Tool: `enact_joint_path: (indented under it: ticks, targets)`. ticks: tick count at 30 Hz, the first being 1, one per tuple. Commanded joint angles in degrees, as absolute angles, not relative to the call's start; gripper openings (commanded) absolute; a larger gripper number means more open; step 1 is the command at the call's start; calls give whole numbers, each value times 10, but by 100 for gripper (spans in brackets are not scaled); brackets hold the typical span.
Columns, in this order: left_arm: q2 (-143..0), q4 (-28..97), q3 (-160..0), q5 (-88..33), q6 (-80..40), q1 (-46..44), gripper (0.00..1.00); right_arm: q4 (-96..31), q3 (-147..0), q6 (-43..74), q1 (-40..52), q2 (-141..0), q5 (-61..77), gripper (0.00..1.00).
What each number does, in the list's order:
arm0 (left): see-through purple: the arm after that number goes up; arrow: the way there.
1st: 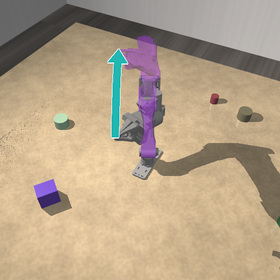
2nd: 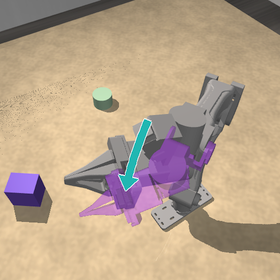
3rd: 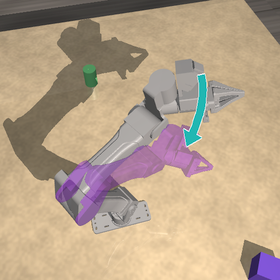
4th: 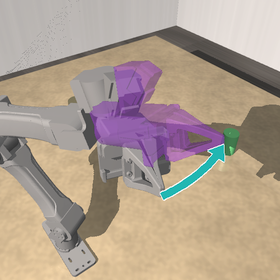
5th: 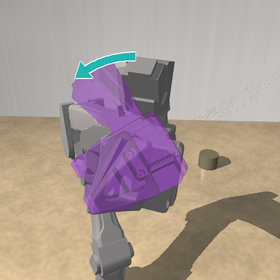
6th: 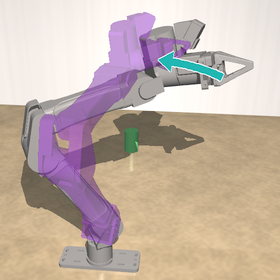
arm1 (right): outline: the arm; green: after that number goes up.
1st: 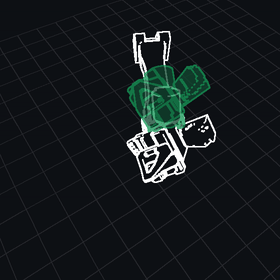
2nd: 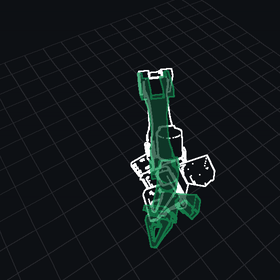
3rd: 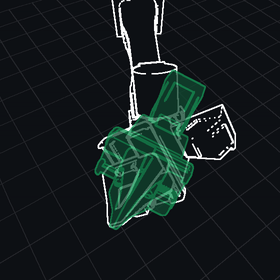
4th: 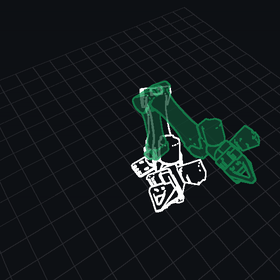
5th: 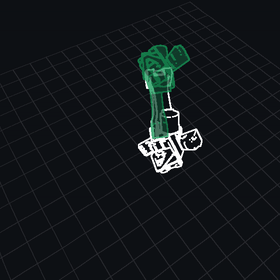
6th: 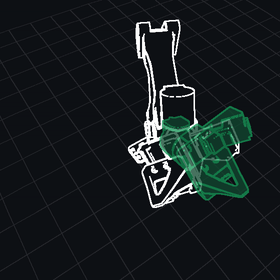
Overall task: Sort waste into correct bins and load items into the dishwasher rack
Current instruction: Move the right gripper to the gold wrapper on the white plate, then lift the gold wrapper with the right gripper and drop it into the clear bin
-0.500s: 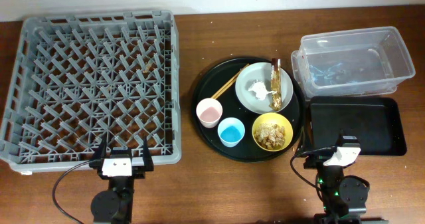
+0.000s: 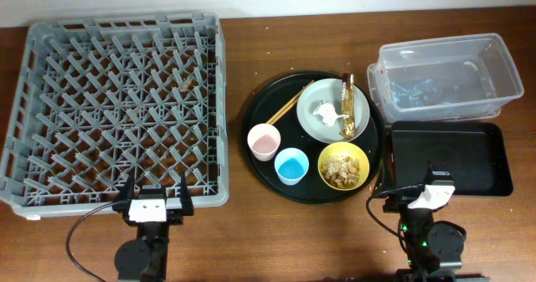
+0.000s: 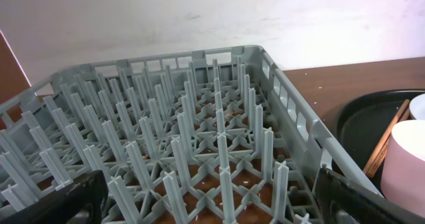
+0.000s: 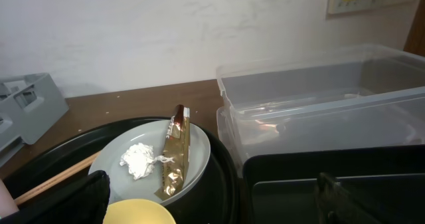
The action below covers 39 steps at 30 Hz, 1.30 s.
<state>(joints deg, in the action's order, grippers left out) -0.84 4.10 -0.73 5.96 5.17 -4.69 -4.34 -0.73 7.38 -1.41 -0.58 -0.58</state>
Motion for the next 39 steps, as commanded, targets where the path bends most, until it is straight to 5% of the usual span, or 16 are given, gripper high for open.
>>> enact_joint_path:
  ticks: [1, 9, 13, 20, 25, 29, 33, 34, 36, 37, 39]
  targets:
    - [-6, 41, -5, 54, 59, -43, 99, -45, -3, 75, -19, -2, -13, 99]
    - [-7, -92, -13, -48, 59, -43, 99, -23, -58, 175, -19, -3, 150, 98]
    - [-103, 65, -185, -52, 22, -43, 99, -81, -195, 190, -19, -107, 150, 98]
    - [-613, 401, -701, -215, 22, -43, 99, -504, -741, 157, -19, -657, 189, 99]
    - [-726, 449, -780, -234, 22, -43, 99, -464, -836, 136, -4, -898, 257, 98]
    - [-733, 451, -780, -231, 22, -43, 99, -389, -836, 114, 70, -1075, 35, 72]
    - [-733, 451, -780, -231, 22, -43, 99, -303, -836, 192, 77, -1199, -55, 57]
    - [-733, 451, -780, -231, 22, -43, 99, -297, -836, 192, 78, -1203, -51, 49]
    - [-733, 451, -780, -231, 22, -43, 99, -304, -836, 192, 77, -1203, -52, 11]
    - [-733, 451, -780, -231, 22, -43, 99, -323, -836, 192, 77, -1193, -43, 4]
    - [-733, 451, -780, -231, 22, -43, 99, -348, -836, 190, 77, -1132, -41, 4]
